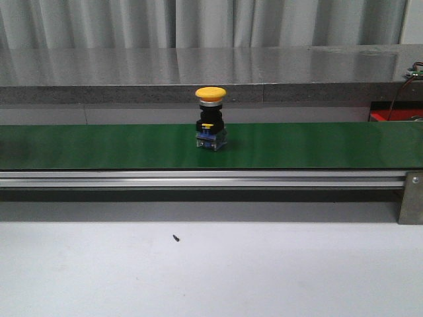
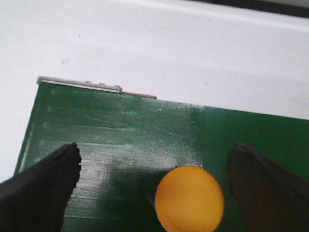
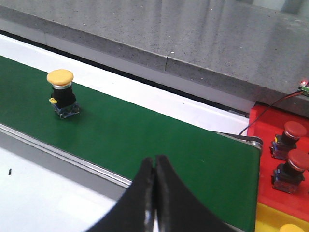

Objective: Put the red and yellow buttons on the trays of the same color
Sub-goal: 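Lower the yellow button onto the belt's near end and open the left gripper, then lower the right gripper onto the first yellow button at the belt's end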

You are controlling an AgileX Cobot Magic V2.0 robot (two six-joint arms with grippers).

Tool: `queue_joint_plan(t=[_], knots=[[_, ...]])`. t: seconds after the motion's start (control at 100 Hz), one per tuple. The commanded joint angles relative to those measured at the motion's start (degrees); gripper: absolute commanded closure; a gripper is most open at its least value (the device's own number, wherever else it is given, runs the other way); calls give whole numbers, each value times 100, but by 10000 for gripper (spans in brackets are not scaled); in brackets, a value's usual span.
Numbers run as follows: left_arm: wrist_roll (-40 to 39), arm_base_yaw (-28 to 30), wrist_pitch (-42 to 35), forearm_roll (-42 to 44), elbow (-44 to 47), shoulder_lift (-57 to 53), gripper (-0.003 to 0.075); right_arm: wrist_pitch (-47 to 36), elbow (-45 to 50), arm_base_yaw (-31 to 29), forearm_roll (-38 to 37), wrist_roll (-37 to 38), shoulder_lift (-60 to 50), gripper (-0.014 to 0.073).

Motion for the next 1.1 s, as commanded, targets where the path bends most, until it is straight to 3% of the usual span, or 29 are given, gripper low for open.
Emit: queue_joint_plan(t=[0.0, 0.25, 0.73, 0.85, 1.09], knots=[[16, -152, -233, -97, -157, -663, 112, -291, -157, -5, 164, -30, 8, 661], [218, -730, -428, -97, 354, -2141, 113, -291, -157, -5, 164, -30, 8, 661], [218, -1144, -738, -143, 2823, -5374, 124, -291, -157, -5, 164, -30, 8, 661], [218, -1144, -738, -143, 3304, -6132, 226, -291, -157, -5, 170, -30, 8, 661], [218, -1144, -727, -169, 3858, -7091, 636, -291, -157, -5, 176, -30, 8, 661]])
